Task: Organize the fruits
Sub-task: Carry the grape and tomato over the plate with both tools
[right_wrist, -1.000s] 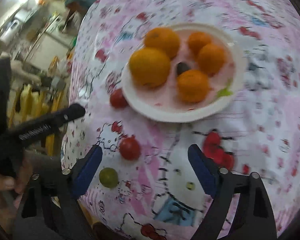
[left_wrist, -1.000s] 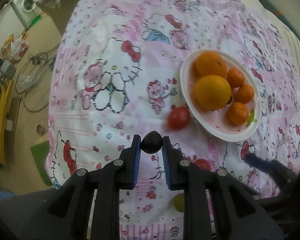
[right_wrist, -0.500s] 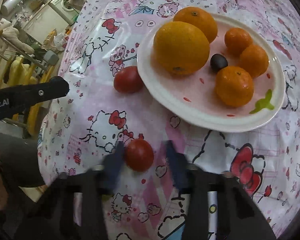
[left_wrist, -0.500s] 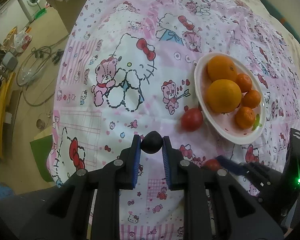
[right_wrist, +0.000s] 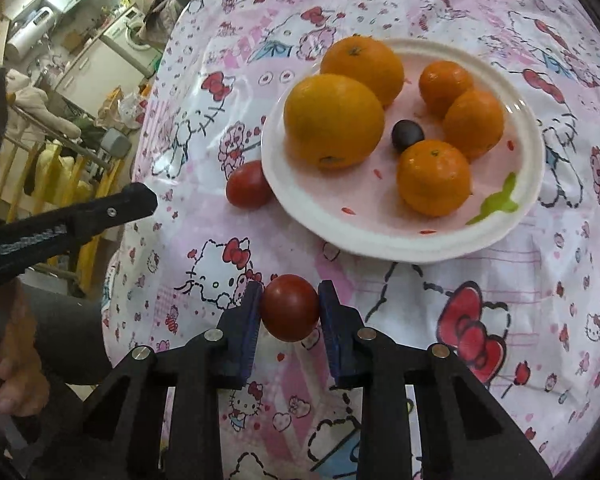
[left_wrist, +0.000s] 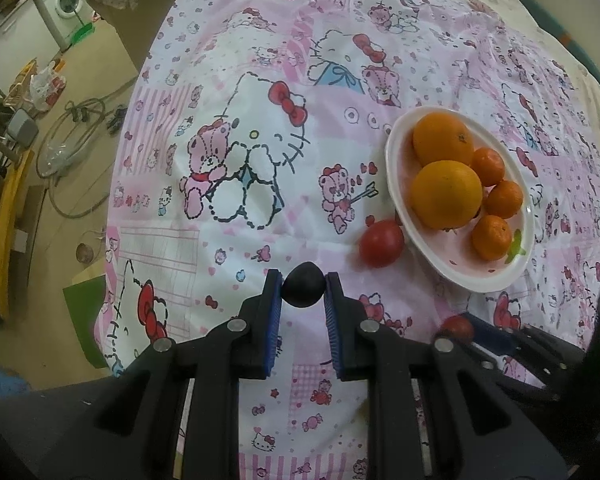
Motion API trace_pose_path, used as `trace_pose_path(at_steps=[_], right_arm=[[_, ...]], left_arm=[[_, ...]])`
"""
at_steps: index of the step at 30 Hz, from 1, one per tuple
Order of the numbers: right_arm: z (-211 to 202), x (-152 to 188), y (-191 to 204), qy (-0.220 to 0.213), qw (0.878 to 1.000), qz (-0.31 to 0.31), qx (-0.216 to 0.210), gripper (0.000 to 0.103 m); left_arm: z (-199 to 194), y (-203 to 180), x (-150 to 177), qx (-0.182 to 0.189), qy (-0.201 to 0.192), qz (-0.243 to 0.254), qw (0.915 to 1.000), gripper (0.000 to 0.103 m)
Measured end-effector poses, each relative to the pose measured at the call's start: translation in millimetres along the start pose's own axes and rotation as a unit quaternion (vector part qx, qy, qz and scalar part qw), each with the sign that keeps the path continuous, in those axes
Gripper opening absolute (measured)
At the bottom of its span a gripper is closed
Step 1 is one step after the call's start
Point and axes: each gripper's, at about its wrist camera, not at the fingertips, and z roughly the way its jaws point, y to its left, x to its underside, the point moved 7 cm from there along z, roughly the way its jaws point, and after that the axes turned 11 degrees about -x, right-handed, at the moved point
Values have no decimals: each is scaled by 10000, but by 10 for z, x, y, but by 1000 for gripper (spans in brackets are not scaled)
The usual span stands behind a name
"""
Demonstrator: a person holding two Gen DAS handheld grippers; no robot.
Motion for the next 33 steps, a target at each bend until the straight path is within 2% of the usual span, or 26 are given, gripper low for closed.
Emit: trace_pose_path(at_steps=[7, 10, 13, 16, 20, 26, 29, 33], right_arm=[[-351, 48, -47, -402, 9988, 129, -244, 30], [-582, -8, -104, -786, 9961, 211, -331, 30], [-903, -56, -195, -1343, 9887, 389, -550, 30], [-1102, -72, -234, -1638, 9836, 454, -609, 30], [-1245, -128, -298, -1755, 9804, 561, -689, 30], [-1452, -184, -388, -2001, 9637, 970, -1479, 30], [-1490, -240, -408, -1996, 9623, 1014, -1542, 30], [-1504, -469, -481, -1945, 9636, 1058, -1499, 30]], left_arm=[[-38, -42, -7, 30, -71, 25, 10000, 18], [-89, -67, -28, 36, -156, 24, 9999, 18], [-146, -106, -52, 111, -227, 0, 9997, 18], [-204, -165, -71, 207, -305, 8, 9993, 18], [-294, -273, -126, 389, -452, 51, 9982, 18], [-498, -430, -230, 870, -753, 36, 9933, 18], [-562, -519, -300, 863, -884, 165, 9922, 18], [-558, -682, -462, 920, -870, 368, 9913, 18]])
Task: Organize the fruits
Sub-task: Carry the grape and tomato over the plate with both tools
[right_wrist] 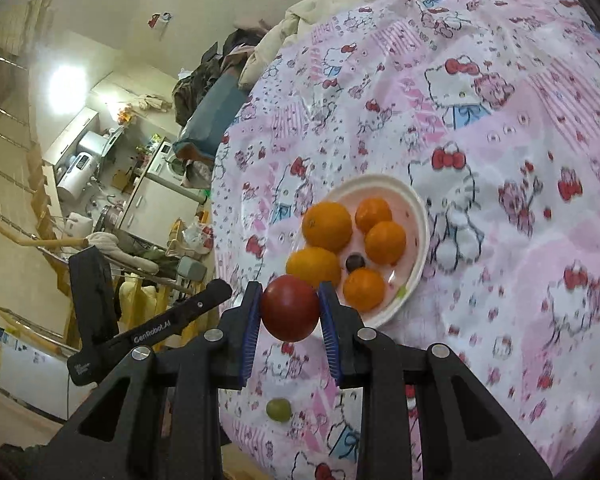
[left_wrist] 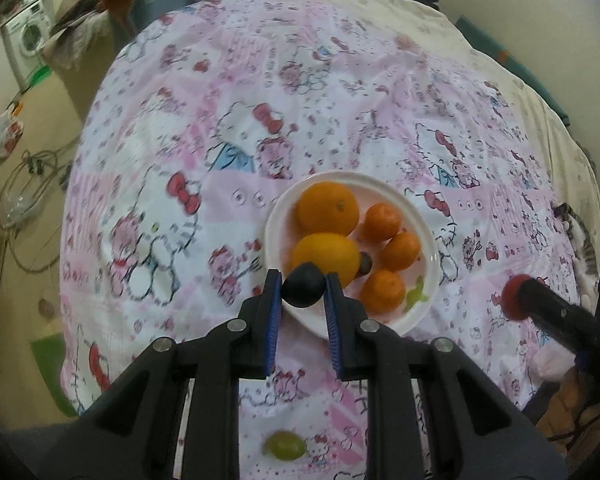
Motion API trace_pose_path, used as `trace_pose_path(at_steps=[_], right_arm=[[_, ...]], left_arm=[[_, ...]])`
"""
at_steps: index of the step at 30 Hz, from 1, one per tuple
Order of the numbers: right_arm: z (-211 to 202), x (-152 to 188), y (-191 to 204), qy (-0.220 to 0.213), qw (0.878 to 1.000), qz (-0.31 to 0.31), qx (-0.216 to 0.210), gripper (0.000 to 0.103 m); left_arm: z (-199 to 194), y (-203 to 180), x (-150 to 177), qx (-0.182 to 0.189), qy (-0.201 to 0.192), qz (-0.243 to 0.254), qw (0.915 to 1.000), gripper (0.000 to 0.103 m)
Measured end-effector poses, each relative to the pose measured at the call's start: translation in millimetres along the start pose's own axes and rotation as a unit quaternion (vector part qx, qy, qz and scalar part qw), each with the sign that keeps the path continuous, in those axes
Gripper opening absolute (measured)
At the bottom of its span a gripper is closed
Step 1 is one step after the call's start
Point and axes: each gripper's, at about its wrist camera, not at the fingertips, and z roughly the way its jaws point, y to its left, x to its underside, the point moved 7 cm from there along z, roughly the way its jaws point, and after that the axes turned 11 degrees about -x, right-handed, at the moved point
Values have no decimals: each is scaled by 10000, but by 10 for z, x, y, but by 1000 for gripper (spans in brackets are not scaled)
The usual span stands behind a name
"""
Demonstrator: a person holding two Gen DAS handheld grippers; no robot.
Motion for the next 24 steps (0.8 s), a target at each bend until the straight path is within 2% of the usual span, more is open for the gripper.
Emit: trace_pose_path(at_steps=[3, 5, 8, 10, 16, 23, 24], right_arm=[[76, -201, -45, 45, 9999, -65, 148, 30], [127, -337, -96, 69, 9996, -76, 257, 30], [201, -508, -154, 123, 9989, -183, 403, 30], [265, -586, -215, 176, 9985, -201, 470, 30], [403, -701, -460, 316, 9973, -44, 663, 30], [472, -733, -628, 387, 9962, 106, 779, 30], [479, -732, -639, 393, 9961, 120, 782, 30]], left_arm=[[68, -141, -91, 172, 53, 239, 9996, 18], [149, -332, -112, 366, 159, 639, 9972, 18], [258, -581, -172, 286, 11, 1223, 9921, 18], [344, -690, -193, 326, 38, 1376, 9899, 18], [619, -898, -209, 394, 316, 1502, 9874, 18], [812, -950, -212, 257, 532, 1506, 9868, 19], [805, -926, -219, 192, 506, 1456, 9879, 22]])
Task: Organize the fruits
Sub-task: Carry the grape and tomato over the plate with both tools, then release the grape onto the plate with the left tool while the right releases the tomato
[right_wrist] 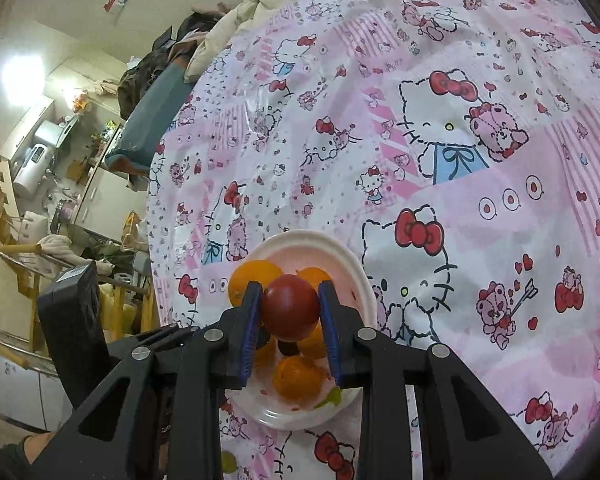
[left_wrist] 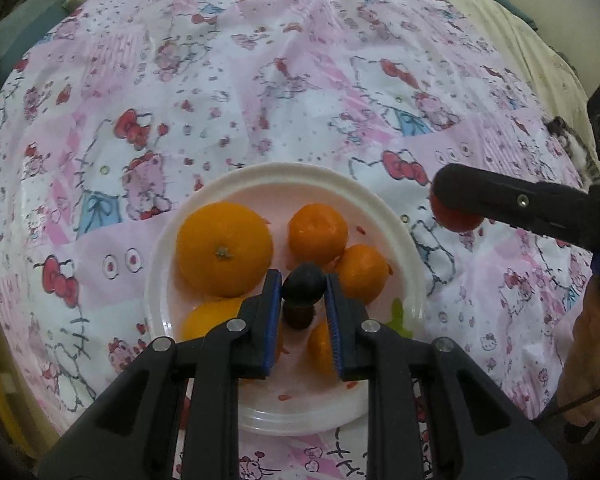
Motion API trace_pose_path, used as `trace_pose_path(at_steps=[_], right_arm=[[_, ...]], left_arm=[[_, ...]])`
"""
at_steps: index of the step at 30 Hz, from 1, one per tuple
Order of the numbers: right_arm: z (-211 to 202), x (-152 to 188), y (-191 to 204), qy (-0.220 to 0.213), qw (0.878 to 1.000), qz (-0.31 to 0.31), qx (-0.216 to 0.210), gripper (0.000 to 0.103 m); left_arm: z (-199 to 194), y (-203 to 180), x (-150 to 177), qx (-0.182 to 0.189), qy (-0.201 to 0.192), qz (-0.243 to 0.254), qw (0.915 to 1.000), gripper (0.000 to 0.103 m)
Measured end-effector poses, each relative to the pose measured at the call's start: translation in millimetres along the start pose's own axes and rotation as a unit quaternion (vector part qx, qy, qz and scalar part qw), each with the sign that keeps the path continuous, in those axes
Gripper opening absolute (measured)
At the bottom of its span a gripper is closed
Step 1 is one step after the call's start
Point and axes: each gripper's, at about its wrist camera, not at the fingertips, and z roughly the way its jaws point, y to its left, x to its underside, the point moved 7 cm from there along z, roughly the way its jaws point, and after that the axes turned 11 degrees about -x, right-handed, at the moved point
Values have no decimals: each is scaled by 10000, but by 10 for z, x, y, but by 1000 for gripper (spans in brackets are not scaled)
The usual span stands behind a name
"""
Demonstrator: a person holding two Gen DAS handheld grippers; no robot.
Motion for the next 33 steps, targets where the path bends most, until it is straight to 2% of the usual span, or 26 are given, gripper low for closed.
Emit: trace_pose_path(at_steps=[1, 2, 3, 4, 8, 11, 13, 20, 24, 29, 30, 31, 33], right_arm=[[8, 0, -6, 12, 10000, 12, -2, 30], [17, -2, -8, 20, 10000, 19, -4, 30], [29, -1, -8, 28, 10000, 21, -4, 30], [40, 0, 1, 35, 10000, 16, -7, 30], [102, 16, 57, 95, 9999, -42, -34, 30], [153, 50, 92, 162, 9998, -108, -34, 30], [218, 83, 114, 242, 9996, -162, -1, 30], [463, 256, 224, 599, 9974, -403, 0, 32], [529, 304, 267, 589, 9961, -645, 137, 32], [519, 283, 224, 482, 9967, -609, 224, 34], [502, 270, 225, 432, 9968, -634, 214, 39], [481, 257, 243, 369, 9968, -690, 186, 55], [423, 220, 287, 212, 9968, -760, 145, 72]], left_arm=[[-10, 15, 0, -5, -10, -43, 10000, 35], [-34, 28, 0, 43, -31, -84, 10000, 44], [-53, 44, -5, 60, -72, -112, 9999, 58], [-84, 74, -12, 33, -149, -154, 9998, 64], [-232, 274, -37, -90, -318, -494, 9982, 65], [-387, 559, 21, -322, -447, -1049, 9930, 75], [-447, 664, 59, -488, -522, -1193, 9903, 77], [-458, 785, 167, -712, -474, -1217, 9889, 78], [-439, 821, 250, -681, -354, -1261, 9890, 78], [-433, 880, 278, -674, -335, -1389, 9874, 78], [-431, 880, 283, -675, -326, -1399, 9873, 78], [-423, 878, 283, -665, -308, -1397, 9875, 78], [-409, 873, 274, -640, -274, -1376, 9880, 78]])
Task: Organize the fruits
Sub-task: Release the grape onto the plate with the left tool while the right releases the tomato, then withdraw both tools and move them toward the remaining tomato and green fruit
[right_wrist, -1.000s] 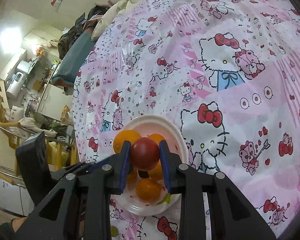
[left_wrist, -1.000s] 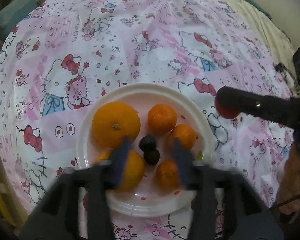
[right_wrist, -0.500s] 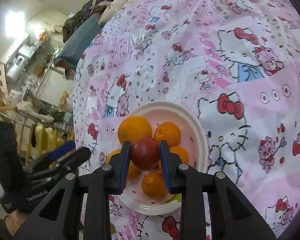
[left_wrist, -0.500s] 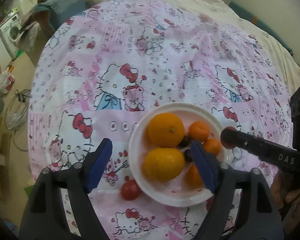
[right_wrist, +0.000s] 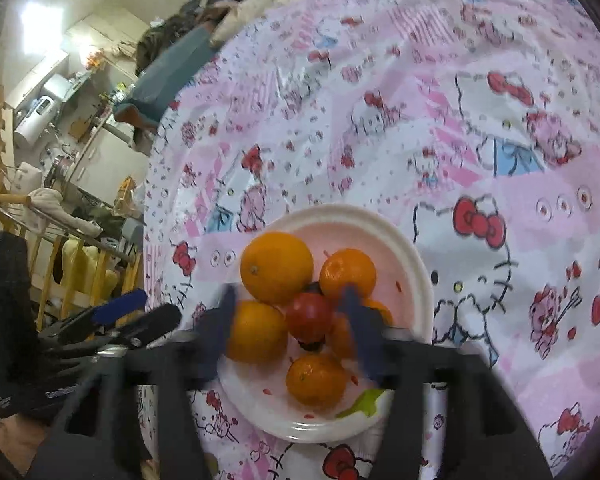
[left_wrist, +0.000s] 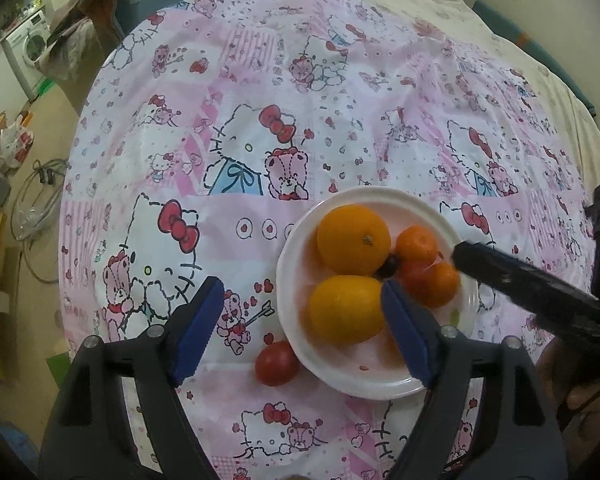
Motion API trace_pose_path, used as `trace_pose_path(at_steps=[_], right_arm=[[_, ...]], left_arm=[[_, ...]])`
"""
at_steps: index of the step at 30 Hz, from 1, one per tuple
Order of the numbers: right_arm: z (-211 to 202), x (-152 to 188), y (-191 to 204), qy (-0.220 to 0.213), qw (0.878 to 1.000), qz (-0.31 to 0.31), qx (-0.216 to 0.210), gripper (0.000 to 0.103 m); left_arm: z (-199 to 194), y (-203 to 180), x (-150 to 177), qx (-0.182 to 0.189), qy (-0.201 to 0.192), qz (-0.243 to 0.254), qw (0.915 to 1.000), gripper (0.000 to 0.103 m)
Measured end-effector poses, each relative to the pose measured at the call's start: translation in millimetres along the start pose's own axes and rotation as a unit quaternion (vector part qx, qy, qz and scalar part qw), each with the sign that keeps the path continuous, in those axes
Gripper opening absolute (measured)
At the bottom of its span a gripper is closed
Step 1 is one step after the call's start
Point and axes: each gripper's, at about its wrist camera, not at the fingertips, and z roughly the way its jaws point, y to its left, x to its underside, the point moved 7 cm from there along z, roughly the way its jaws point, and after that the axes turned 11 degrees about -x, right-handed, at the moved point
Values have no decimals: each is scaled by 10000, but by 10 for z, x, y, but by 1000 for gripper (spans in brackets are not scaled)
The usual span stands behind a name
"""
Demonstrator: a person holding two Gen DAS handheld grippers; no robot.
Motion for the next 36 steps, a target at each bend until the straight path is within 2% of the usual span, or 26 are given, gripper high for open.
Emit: trace_pose_path(at_steps=[21, 27, 31, 36], right_arm=[[-243, -49, 110, -286, 9996, -21, 10, 72], [-411, 96, 162, -298, 9995, 56, 68, 72], [-534, 193, 226, -277, 9995, -15, 177, 72], [-592, 354, 302, -250, 9995, 27, 169, 72]], left_arm=[[-46, 99, -9, 19, -3, -173, 9998, 78], [-151, 128, 4, -15, -77, -42, 10000, 78], [-241, 236, 19, -167, -228, 49, 9996, 78], [-266, 363, 126, -176, -149, 23, 9997, 78]])
